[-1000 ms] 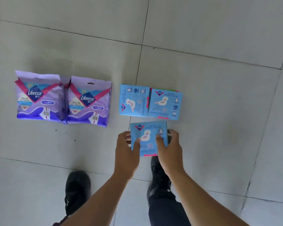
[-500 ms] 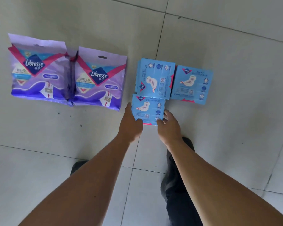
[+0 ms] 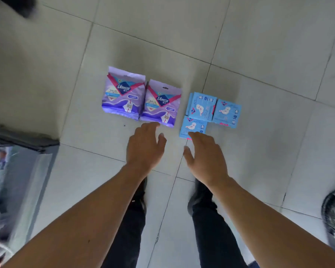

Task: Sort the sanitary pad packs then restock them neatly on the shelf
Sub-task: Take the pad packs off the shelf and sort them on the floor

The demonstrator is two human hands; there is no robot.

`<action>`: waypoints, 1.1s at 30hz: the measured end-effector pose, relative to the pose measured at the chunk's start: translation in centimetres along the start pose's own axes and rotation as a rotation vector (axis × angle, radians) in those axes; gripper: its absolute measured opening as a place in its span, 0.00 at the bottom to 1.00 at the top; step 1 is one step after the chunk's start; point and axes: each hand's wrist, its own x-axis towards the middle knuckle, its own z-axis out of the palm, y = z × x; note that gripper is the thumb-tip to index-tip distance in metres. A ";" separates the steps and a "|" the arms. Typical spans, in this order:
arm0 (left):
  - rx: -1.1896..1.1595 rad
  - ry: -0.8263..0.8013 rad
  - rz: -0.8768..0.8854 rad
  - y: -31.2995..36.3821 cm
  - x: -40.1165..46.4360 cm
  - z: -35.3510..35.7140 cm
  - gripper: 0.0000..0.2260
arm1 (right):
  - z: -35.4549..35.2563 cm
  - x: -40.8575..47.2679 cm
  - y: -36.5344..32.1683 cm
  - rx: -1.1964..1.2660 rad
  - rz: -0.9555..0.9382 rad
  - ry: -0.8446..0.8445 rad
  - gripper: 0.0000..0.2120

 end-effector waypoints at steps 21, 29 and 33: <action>-0.421 0.634 -1.050 -27.9 -44.6 -7.6 0.15 | 11.0 -26.1 -31.2 -0.161 -0.871 -0.408 0.28; -0.629 0.436 -1.141 -45.9 -49.4 12.7 0.20 | 38.1 -30.4 -29.3 -0.050 -0.469 -0.619 0.29; -0.696 0.333 -1.108 -52.5 -46.2 22.7 0.25 | 50.8 -30.0 -26.7 -0.004 -0.260 -0.665 0.26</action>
